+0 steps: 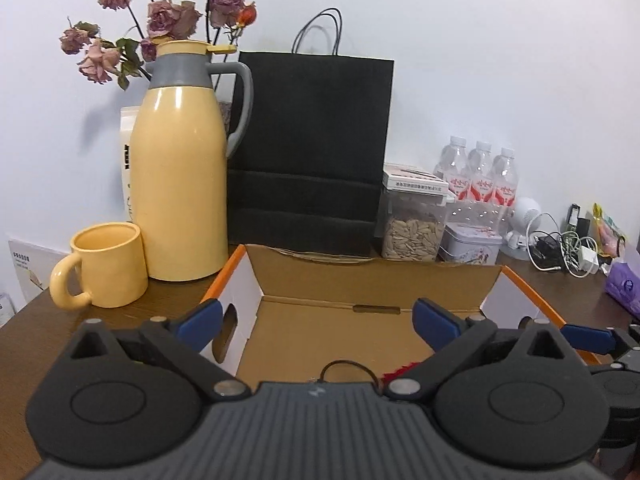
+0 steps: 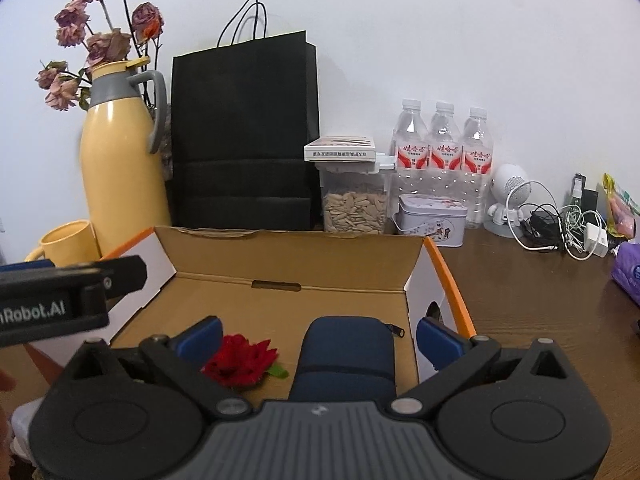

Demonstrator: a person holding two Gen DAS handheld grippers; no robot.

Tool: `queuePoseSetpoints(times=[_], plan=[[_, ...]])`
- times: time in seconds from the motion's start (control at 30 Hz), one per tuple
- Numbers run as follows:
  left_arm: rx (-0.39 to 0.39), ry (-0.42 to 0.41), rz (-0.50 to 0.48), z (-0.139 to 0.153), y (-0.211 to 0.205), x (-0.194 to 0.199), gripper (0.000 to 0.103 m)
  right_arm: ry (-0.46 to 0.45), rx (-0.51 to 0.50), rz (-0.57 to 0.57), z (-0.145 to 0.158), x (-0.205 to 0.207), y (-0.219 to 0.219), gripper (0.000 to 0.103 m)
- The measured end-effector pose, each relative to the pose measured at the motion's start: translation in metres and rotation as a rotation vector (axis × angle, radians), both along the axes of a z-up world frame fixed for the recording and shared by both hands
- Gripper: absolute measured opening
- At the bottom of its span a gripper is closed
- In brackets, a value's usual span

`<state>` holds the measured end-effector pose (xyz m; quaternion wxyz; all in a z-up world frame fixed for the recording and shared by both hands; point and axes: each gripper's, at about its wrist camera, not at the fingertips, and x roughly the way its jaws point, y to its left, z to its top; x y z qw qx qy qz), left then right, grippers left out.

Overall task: Organize objects
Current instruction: 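Carry the navy pouch into the cardboard box and release it, then grasp the white bottle cap with the left gripper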

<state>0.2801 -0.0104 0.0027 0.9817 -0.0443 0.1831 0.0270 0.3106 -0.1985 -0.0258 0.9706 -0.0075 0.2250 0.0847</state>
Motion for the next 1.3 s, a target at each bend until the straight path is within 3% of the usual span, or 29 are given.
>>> queuePoseSetpoints(times=[0.27,0.67,1.07,1.3], plan=[[-0.014,-0.036,0.008,0.015,0.001,-0.011,0.103,-0.04,0.016,0.004,0.012,-0.009,-0.003,0.103],[0.001,-0.073,-0.024,0.043,0.002,-0.054,0.103,-0.121,0.009,0.064,0.045,-0.062,-0.003,0.103],[0.014,-0.055,-0.036,0.05,0.013,-0.117,0.103,-0.116,-0.019,0.098,0.049,-0.135,-0.014,0.103],[0.02,-0.014,-0.046,0.04,0.022,-0.155,0.103,-0.084,-0.028,0.111,0.039,-0.171,-0.025,0.103]])
